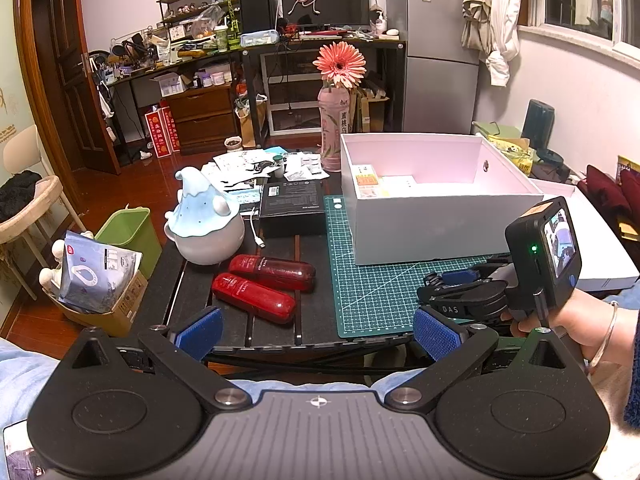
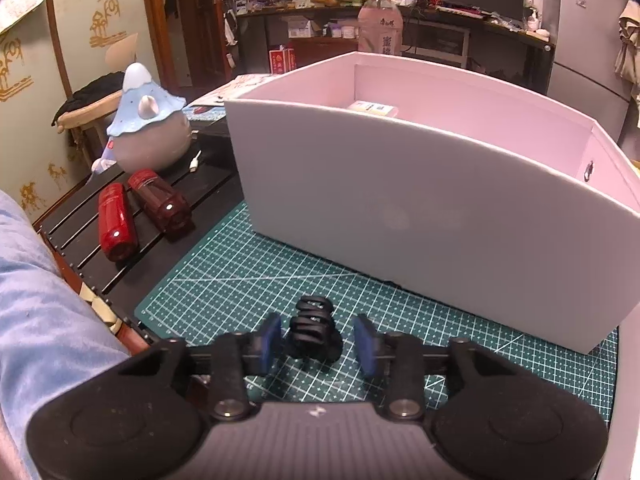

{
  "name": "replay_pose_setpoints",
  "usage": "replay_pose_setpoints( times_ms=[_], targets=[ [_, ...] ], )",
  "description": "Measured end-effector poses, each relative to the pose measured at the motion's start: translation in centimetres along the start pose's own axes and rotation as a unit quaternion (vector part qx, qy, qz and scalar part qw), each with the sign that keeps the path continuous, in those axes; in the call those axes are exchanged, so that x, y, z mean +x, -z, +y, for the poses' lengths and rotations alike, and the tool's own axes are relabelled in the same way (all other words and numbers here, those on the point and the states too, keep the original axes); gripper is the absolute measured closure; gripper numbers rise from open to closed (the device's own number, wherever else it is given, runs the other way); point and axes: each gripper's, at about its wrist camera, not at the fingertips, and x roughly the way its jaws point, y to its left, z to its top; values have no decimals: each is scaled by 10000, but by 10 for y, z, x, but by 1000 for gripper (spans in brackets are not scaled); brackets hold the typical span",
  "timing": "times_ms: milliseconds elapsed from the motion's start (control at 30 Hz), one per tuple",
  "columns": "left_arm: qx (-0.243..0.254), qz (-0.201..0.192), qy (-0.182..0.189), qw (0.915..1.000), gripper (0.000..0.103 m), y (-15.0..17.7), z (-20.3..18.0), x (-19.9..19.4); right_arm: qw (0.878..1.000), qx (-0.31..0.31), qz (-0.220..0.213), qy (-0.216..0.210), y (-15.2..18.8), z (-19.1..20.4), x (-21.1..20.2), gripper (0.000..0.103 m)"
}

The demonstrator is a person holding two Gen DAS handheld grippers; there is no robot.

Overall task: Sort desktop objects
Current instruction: 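Lift the black clip with the right tool off the mat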

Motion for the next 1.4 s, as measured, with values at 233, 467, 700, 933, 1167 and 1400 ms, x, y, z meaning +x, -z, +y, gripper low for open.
replay_pose_setpoints(
  times_ms=[233,467,700,933,1167,1400],
  targets=[
    [16,2,-21,10000,0,0,0,0,10000,-12,-45,-7,-2,3,2,64],
    [21,16,-18,10000,0,2,-2,-1,10000,-85,22,34,-1,4,4,75],
    [12,23,-4,10000,0,3,-1,-1,9999,-118,6,56,-2,5,3,81],
    [9,22,7,10000,0,2,1,0,9999,-101,-38,55,-3,4,0,81],
    [18,24,-2,10000,0,3,2,-1,9999,53,-102,25,-5,-1,-6,81],
    [17,15,2,10000,0,2,2,0,9996,196,-185,-30,-7,-6,-13,81]
  ],
)
